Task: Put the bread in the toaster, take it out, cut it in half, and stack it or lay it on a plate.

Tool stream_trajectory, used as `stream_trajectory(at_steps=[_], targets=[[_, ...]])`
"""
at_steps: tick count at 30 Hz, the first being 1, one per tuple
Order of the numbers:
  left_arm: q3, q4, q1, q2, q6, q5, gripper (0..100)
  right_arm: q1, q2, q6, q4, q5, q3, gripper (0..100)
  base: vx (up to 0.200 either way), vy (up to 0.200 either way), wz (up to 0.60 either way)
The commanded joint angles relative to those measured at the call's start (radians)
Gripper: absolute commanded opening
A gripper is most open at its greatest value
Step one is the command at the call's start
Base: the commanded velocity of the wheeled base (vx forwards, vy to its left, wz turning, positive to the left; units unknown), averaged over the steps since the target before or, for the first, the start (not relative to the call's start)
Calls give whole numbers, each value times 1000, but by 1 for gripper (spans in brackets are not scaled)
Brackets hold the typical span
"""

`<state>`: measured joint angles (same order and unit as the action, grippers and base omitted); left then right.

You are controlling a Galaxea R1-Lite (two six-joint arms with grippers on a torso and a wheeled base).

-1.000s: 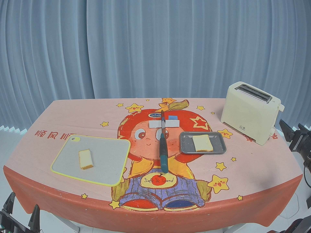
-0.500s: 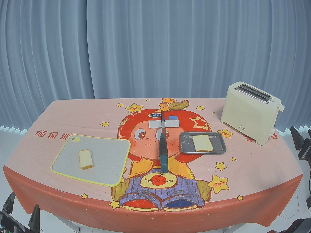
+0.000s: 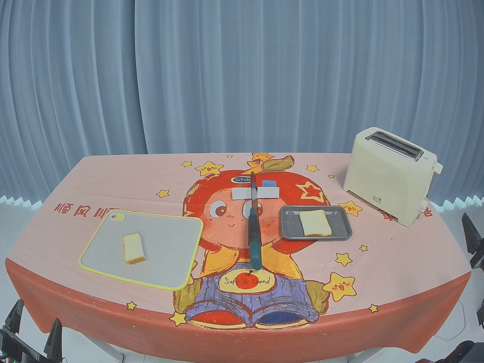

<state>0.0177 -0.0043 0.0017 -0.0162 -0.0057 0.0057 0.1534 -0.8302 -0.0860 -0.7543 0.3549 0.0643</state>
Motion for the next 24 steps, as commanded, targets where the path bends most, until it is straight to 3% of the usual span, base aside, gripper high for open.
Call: stream_trajectory(at_steps=[1, 7, 18, 22, 24], targets=[[-18, 0, 0, 10, 0, 0, 100, -11, 56, 11, 0, -1, -27, 100, 0, 0, 0], [-18, 0, 0, 10, 0, 2, 100, -20, 105, 15, 4, -1, -61, 100, 0, 0, 0], [-18, 0, 0, 10, 0, 0, 100, -20, 342, 14, 268, -7, -46, 100, 0, 0, 0], [-18, 0, 0, 10, 0, -1, 100, -37, 411, 23, 335, -39, -49, 100, 0, 0, 0], [-18, 0, 0, 10, 0, -1, 100, -57, 461, 43, 377, -77, -52, 100, 0, 0, 0]])
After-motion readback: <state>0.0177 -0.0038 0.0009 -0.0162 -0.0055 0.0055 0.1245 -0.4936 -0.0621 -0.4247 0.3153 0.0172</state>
